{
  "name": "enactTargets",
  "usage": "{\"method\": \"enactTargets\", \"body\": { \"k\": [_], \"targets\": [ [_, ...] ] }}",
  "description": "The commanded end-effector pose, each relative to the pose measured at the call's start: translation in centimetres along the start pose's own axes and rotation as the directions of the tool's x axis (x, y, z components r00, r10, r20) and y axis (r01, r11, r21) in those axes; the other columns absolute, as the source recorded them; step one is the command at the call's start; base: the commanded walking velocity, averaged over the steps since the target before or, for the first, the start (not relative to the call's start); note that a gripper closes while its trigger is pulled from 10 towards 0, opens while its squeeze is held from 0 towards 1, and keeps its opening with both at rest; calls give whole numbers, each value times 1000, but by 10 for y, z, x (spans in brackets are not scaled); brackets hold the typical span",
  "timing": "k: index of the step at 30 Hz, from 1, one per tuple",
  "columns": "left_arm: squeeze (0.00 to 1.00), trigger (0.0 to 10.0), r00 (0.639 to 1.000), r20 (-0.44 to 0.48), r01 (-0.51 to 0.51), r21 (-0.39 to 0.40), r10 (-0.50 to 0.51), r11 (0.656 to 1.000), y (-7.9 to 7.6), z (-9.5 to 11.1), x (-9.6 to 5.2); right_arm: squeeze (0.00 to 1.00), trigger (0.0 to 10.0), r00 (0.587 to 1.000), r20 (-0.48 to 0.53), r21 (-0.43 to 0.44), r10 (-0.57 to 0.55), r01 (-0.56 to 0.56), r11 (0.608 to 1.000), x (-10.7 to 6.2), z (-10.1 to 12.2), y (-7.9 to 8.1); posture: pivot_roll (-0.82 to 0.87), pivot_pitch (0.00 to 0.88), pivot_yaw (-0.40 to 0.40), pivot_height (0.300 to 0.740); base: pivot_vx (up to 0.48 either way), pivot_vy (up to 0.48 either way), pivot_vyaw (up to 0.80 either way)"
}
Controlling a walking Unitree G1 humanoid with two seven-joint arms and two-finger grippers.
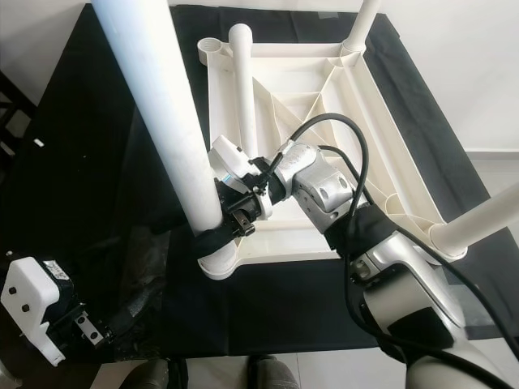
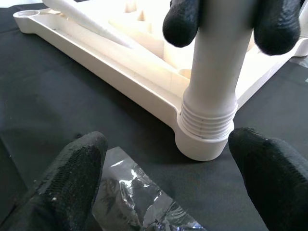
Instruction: Building children table
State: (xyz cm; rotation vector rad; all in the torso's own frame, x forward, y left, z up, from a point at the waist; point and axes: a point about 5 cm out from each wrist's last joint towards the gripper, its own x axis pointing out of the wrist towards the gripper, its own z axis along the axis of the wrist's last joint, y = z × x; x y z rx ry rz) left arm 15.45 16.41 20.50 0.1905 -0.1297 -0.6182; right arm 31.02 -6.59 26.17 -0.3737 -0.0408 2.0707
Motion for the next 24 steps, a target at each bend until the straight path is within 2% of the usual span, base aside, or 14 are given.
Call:
{"method": "enactTargets", "body": {
  "k": [1,6,8,9,12,13,14,15,17,18,19,21,23,24],
  "targets": [
    [0,10000,1000,10,5,-10,-5,1000,-4,0,-1,0,10000,991,-100,121,-91,103,987,4,-44,1,50,318,-92,740,0,0,0],
    [0,10000,1000,11,-8,-7,8,1000,-3,0,0,0,10000,947,-139,136,-291,309,941,4,-58,4,42,318,-89,740,0,0,0],
    [0,10000,1000,11,-8,-7,8,1000,-3,0,0,0,10000,947,-139,136,-291,309,941,4,-58,4,42,318,-89,740,0,0,0],
    [0,10000,1000,11,-9,-6,9,1000,-2,-1,0,0,10000,920,-153,155,-362,384,910,4,-61,9,34,312,-89,740,0,0,0],
    [0,10000,1000,11,-9,-5,9,1000,-1,-1,0,0,10000,900,-164,167,-403,428,888,5,-63,13,33,310,-88,740,0,0,0],
    [0,10000,1000,10,-7,-4,7,1000,0,-2,1,0,10000,867,-193,176,-460,492,853,7,-67,18,24,303,-84,740,0,0,0],
    [0,10000,1000,10,-3,0,3,1000,2,-3,2,0,10000,749,-243,221,-616,661,717,9,-73,17,20,296,-82,740,0,0,0],
    [0,10000,1000,10,-3,0,3,1000,2,-3,2,0,10000,749,-243,221,-616,661,717,9,-73,17,20,296,-82,740,0,0,0],
    [0,10000,1000,8,0,7,0,1000,6,-5,3,0,10000,527,-357,236,-771,850,472,11,-84,23,6,277,-70,740,0,0,0],
    [0,10000,1000,8,0,7,0,1000,6,-5,3,0,10000,527,-357,236,-771,850,472,11,-84,23,6,277,-70,740,0,0,0],
    [0,10000,1000,7,-1,9,1,1000,7,-6,4,0,10000,465,-382,232,-798,885,405,12,-87,26,5,273,-68,740,0,0,0],
    [0,10000,1000,7,-1,9,1,1000,7,-6,4,0,10000,465,-382,232,-798,885,405,12,-87,26,5,273,-68,740,0,0,0],
    [0,10000,1000,12,0,20,0,1000,13,-7,6,0,10000,351,-370,239,-860,931,278,11,-89,24,9,247,-57,740,0,0,0],
    [0,10000,1000,12,0,20,0,1000,13,-7,6,0,10000,351,-370,239,-860,931,278,11,-89,24,9,247,-57,740,0,0,0]
  ]
}}
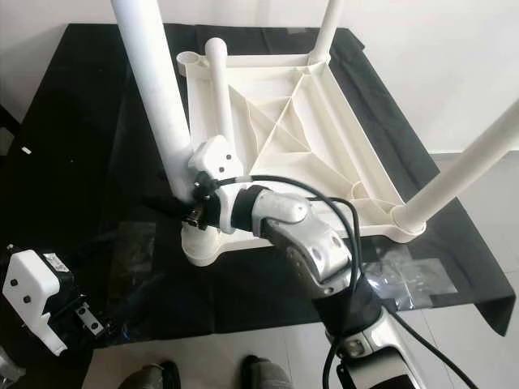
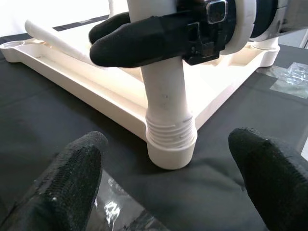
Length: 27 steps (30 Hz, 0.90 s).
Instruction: Building children table
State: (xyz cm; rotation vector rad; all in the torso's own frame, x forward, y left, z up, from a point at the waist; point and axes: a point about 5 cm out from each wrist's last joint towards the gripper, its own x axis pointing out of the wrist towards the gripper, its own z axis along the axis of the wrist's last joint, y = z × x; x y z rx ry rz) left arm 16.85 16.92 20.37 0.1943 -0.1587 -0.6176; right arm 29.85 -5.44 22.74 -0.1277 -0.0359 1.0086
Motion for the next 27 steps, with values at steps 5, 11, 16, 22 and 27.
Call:
{"method": "enactTargets", "body": {
  "k": [5,11,16,22,27],
  "targets": [
    [0,10000,1000,3,3,23,-3,1000,8,1,1,0,10000,943,-247,94,-225,254,963,-10,-58,-14,7,233,-51,740,0,0,0],
    [0,10000,998,59,-2,42,-1,999,18,12,8,0,10000,976,-160,72,-149,163,984,-7,-39,1,9,219,-37,740,0,0,0],
    [0,10000,998,61,16,68,-20,998,27,15,12,0,10000,998,14,-41,63,-63,997,-14,-1,-11,19,168,-9,740,0,0,0],
    [0,10000,996,84,0,67,-6,998,29,20,13,0,10000,987,58,-55,147,-144,988,-25,11,-20,30,141,-7,740,0,0,0],
    [0,10000,997,75,-23,59,18,998,27,17,10,0,10000,970,52,-122,239,-231,965,-41,17,-29,36,98,0,740,0,0,0]
  ]
}}
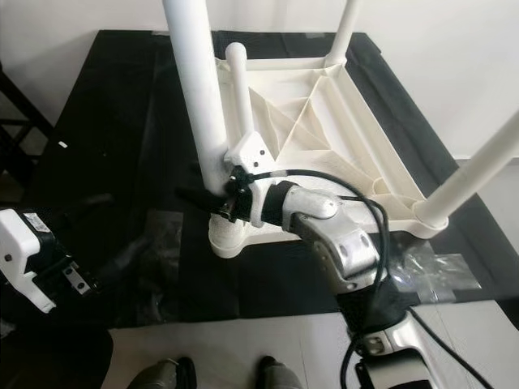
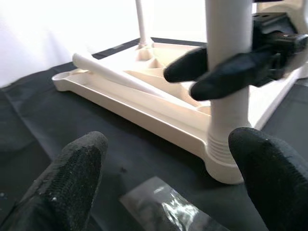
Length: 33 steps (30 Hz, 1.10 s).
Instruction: Building children table
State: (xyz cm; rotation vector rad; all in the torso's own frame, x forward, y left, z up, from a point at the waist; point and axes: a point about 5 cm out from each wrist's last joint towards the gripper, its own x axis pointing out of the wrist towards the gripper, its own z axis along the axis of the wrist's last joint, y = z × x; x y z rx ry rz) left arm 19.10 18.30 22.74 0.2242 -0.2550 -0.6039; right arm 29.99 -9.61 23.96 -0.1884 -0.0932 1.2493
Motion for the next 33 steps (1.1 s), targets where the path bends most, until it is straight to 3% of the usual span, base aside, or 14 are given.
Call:
{"method": "enactTargets", "body": {
  "k": [1,7,10,14,20,22,27,29,31,33],
  "targets": [
    [0,10000,1000,-14,-8,0,8,1000,-2,-2,-4,0,10000,1000,10,-61,28,-27,998,-12,7,-4,39,81,-9,740,0,0,0],
    [0,10000,1000,-17,-22,-14,22,1000,-5,-5,-5,0,10000,992,-1,-89,127,-127,988,-15,7,-5,28,71,-19,740,0,0,0],
    [0,10000,999,-41,-12,-29,11,1000,-13,-10,-4,0,10000,963,2,-102,271,-269,958,-8,10,-6,31,94,-9,740,0,0,0],
    [0,10000,998,-58,23,-52,-26,998,-20,-12,-5,0,10000,947,-9,-98,321,-320,942,-3,5,-11,29,106,4,740,0,0,0],
    [0,10000,996,-72,41,-59,-45,997,-21,-12,-7,0,10000,945,46,-47,323,-321,946,-2,6,-14,19,141,29,740,0,0,0],
    [0,10000,995,-85,48,-56,-53,997,-21,-12,-5,0,10000,944,85,-22,317,-317,948,1,9,-17,26,190,45,740,0,0,0],
    [0,10000,993,-112,25,-65,-33,998,-17,-14,-2,0,10000,961,141,-15,240,-240,971,8,17,-28,17,221,58,740,0,0,0],
    [0,10000,992,-126,-9,-75,0,997,-15,-17,-1,0,10000,959,190,-6,208,-211,978,8,24,-30,33,238,53,740,0,0,0],
    [0,10000,976,-191,-120,-78,104,990,-18,-33,-8,0,10000,962,221,-1,162,-166,986,8,19,-23,10,225,29,740,0,0,0],
    [0,10000,969,-196,-175,-111,151,978,-20,-35,-10,0,10000,963,237,29,129,-140,990,8,20,-18,9,223,27,740,0,0,0]
  ]
}}
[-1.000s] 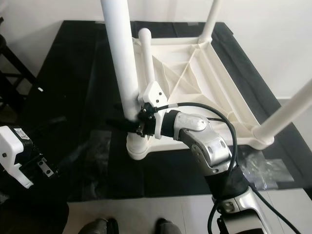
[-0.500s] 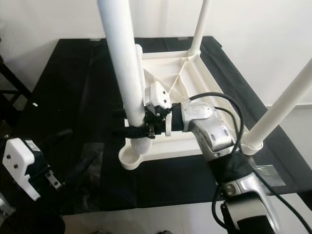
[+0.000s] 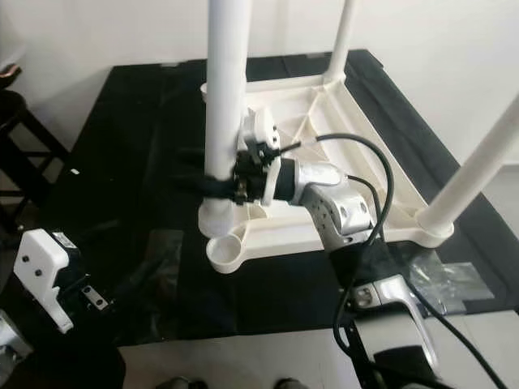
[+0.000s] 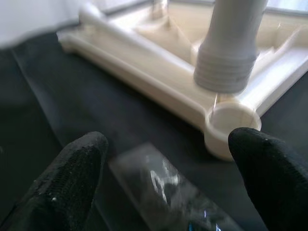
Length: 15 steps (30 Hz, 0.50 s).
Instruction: Building children table
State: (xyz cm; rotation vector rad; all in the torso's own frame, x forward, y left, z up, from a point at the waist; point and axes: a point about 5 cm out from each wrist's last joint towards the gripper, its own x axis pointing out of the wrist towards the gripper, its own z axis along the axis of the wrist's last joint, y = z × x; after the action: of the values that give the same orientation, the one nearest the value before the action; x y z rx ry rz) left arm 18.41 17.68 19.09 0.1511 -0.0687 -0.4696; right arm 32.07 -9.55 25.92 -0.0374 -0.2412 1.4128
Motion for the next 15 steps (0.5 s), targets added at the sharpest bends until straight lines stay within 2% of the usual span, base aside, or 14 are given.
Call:
{"method": "enactTargets", "body": {
  "k": [1,3,5,6,8,9,10,13,15],
  "targets": [
    [0,10000,999,-15,-39,-20,39,999,-1,-4,-2,0,10000,999,31,10,-10,10,1000,3,4,4,9,223,27,740,0,0,0],
    [0,10000,995,-11,-97,-89,96,991,-6,-4,5,0,10000,983,58,50,-177,174,984,8,8,5,9,211,22,740,0,0,0],
    [0,10000,995,18,-97,-117,100,988,-9,-4,25,0,10000,959,37,33,-281,280,959,14,5,6,-14,209,20,740,0,0,0],
    [0,10000,995,18,-97,-117,100,988,-9,-4,25,0,10000,959,37,33,-281,280,959,14,5,6,-14,209,20,740,0,0,0],
    [0,10000,996,36,-77,-101,81,992,-12,-8,38,0,10000,951,18,14,-310,309,951,18,-2,10,-47,195,20,740,0,0,0],
    [0,10000,996,36,-77,-101,81,992,-12,-8,38,0,10000,951,18,14,-310,309,951,18,-2,10,-47,195,20,740,0,0,0],
    [0,10000,997,34,-60,-80,63,995,-14,-10,42,0,10000,947,0,7,-321,321,947,18,-4,12,-58,149,7,740,0,480,0],
    [0,10000,996,68,-48,-94,54,994,-13,-3,49,0,10000,948,-10,6,-319,319,948,19,1,13,-52,124,1,740,0,480,0],
    [0,10000,991,115,-65,-70,73,995,-5,4,54,0,10000,953,-16,-13,-304,304,953,19,3,11,-48,110,1,740,0,240,-800]
  ]
}}
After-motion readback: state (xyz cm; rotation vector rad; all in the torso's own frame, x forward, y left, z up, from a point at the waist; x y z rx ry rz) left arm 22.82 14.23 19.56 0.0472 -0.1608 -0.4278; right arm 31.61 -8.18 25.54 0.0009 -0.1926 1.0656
